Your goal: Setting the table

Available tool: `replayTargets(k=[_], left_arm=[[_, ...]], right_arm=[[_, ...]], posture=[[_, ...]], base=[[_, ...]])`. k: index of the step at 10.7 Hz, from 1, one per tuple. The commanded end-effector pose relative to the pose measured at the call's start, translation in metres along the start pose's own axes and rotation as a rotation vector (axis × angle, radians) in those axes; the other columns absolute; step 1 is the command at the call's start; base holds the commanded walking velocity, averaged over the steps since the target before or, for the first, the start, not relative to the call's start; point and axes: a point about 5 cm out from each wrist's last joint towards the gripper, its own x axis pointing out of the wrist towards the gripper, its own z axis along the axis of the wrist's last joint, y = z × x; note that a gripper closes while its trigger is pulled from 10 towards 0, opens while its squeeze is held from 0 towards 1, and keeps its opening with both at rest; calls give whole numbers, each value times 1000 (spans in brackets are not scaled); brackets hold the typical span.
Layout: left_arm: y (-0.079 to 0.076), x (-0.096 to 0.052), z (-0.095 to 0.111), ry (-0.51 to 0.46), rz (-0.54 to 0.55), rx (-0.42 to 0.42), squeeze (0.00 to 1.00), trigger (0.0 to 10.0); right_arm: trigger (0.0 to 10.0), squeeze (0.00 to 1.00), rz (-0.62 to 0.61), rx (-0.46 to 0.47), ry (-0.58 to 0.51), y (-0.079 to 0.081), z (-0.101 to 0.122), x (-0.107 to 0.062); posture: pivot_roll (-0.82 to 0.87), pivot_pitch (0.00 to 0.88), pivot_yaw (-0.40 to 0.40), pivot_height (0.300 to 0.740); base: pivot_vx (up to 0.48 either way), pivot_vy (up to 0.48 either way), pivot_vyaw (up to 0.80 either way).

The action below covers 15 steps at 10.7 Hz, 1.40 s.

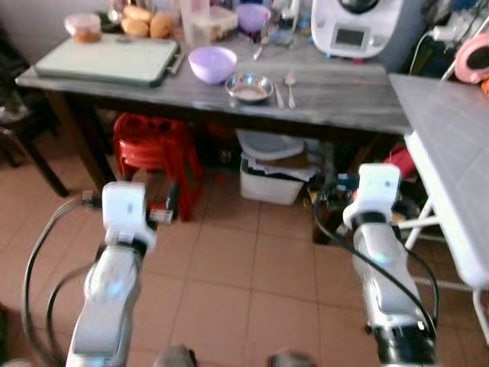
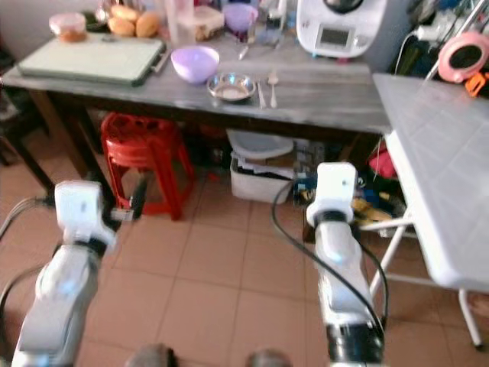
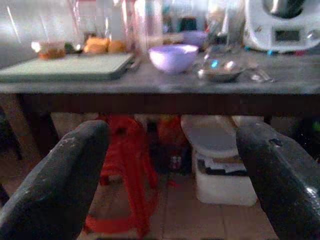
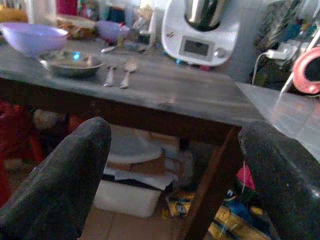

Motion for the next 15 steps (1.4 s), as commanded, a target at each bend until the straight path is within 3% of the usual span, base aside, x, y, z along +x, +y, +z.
replayTargets(k=[1,6,15], left_arm=[[-7,0,-2,9,-28,-16,0,10000],[-11,5,2,1,-60,1,0,10000],[-18,2,3,-4,-100,-2,0,10000]], right_arm=[[10000,0,-19,22,57,-9,-10,-2],[10000,0,-49,116,24,-15,-3,4],[10000,0,-26,119,37,-10,-7,3]], posture=[[51,0,-18,740],[62,0,-16,740],[60,0,-12,740]], base=[[0,-431,0],[118,-404,0],[296,-303,0]])
